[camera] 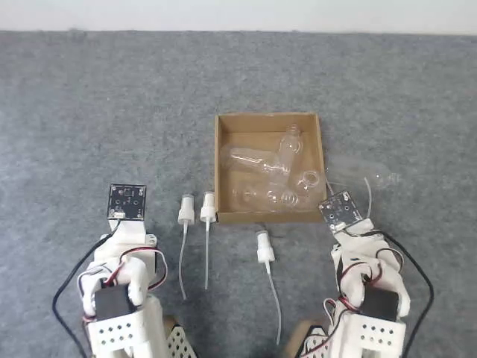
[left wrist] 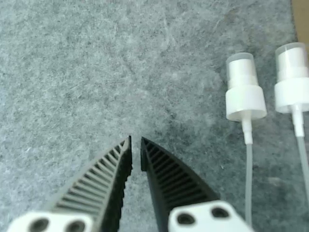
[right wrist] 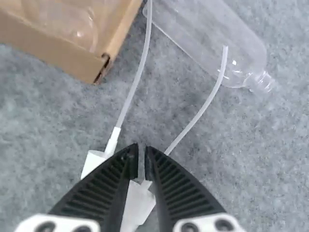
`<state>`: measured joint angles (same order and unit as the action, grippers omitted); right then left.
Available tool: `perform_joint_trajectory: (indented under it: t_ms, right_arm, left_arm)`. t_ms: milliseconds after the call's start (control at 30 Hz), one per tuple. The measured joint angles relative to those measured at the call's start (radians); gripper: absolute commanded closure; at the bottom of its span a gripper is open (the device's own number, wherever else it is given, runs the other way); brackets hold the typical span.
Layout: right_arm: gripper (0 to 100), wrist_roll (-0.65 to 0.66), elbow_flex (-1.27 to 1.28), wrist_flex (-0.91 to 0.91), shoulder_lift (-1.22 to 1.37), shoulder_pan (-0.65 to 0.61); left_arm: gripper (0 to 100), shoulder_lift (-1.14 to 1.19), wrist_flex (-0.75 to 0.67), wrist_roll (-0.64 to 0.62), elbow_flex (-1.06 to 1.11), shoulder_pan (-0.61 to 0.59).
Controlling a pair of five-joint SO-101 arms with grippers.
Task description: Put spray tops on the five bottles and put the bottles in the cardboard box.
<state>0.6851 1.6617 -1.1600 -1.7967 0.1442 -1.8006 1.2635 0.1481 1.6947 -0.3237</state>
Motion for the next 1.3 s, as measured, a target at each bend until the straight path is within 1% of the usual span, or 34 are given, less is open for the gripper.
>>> perform_joint_trajectory:
  t_ms: [400, 533, 867, 1300]
  right_arm:
    - [99.2, 0.0, 0.0, 0.0, 0.0, -0.201]
    - [99.2, 0.0, 0.0, -0.003, 0.0, -0.212]
    - [99.2, 0.0, 0.0, -0.138, 0.0, -0.212]
    - [99.2, 0.0, 0.0, -0.144, 0.0, -0.212]
  left_arm:
    - [97, 0.0, 0.0, 0.0, 0.0, 0.0]
    - [97, 0.0, 0.0, 0.0, 0.0, 0.0]
    - [97, 0.0, 0.0, 0.0, 0.0, 0.0]
    - [97, 0.0, 0.0, 0.0, 0.0, 0.0]
